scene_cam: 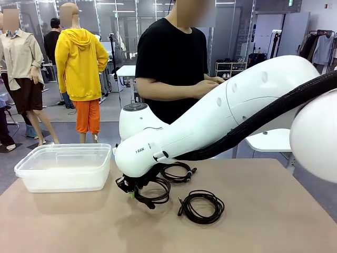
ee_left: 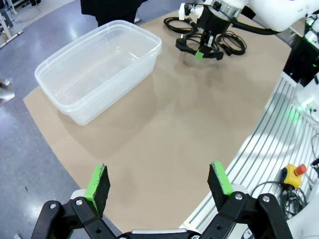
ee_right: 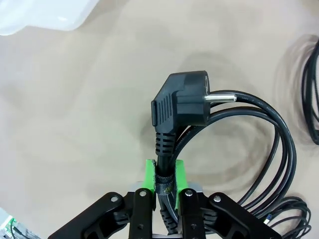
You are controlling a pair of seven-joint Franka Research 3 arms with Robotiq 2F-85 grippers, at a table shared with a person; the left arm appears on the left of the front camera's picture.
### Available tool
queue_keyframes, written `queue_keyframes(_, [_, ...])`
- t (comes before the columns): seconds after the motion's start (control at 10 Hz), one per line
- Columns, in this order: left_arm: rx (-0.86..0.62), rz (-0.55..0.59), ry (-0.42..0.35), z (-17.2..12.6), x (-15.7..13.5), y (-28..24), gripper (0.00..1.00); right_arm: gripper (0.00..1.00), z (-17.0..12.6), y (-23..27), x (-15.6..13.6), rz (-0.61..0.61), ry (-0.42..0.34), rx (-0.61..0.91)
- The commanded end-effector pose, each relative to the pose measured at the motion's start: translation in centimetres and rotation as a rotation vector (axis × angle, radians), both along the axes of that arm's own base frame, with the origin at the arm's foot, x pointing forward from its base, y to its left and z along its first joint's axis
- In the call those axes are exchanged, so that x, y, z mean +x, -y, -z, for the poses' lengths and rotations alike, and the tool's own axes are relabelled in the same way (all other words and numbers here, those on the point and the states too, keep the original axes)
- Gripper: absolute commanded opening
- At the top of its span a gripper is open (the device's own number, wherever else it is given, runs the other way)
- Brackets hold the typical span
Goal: Organize and store the cables.
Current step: Place the Power Cable into the Organizing box.
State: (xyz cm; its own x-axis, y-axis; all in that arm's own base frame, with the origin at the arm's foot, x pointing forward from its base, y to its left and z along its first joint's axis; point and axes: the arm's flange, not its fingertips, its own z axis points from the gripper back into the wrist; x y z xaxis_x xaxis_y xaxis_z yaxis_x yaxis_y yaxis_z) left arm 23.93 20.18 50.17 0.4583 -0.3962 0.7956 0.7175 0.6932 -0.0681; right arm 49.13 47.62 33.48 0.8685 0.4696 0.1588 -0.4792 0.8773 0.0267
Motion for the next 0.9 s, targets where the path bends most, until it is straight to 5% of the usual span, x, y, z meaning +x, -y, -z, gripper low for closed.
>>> queue_keyframes(0.0, [-0.006, 0.021, 0.013, 0.0, -0.1, -0.2, 1.00, 0.19, 0.3, -0.2, 0.2, -0.006, -0.009, 0.037])
queue_keyframes(0.4, [-0.006, 0.021, 0.013, 0.0, -0.1, -0.2, 1.00, 0.19, 1.1, -0.2, 0.3, 0.002, -0.035, 0.040])
queue_keyframes(0.5, [-0.006, 0.021, 0.013, 0.0, -0.1, -0.2, 1.00, 0.51, 0.8, -0.1, 0.3, 0.004, -0.034, 0.050])
queue_keyframes(0.6, [-0.006, 0.021, 0.013, 0.0, -0.1, -0.2, 1.00, 0.62, 0.5, 0.2, 0.3, 0.011, -0.032, 0.056])
queue_keyframes(0.7, [-0.006, 0.021, 0.013, 0.0, -0.1, -0.2, 1.00, 0.95, 0.3, 0.5, 0.4, 0.019, -0.032, 0.058])
queue_keyframes(0.8, [-0.006, 0.021, 0.013, 0.0, -0.1, -0.2, 1.00, 1.00, -0.1, 1.0, 0.4, 0.022, -0.026, 0.072])
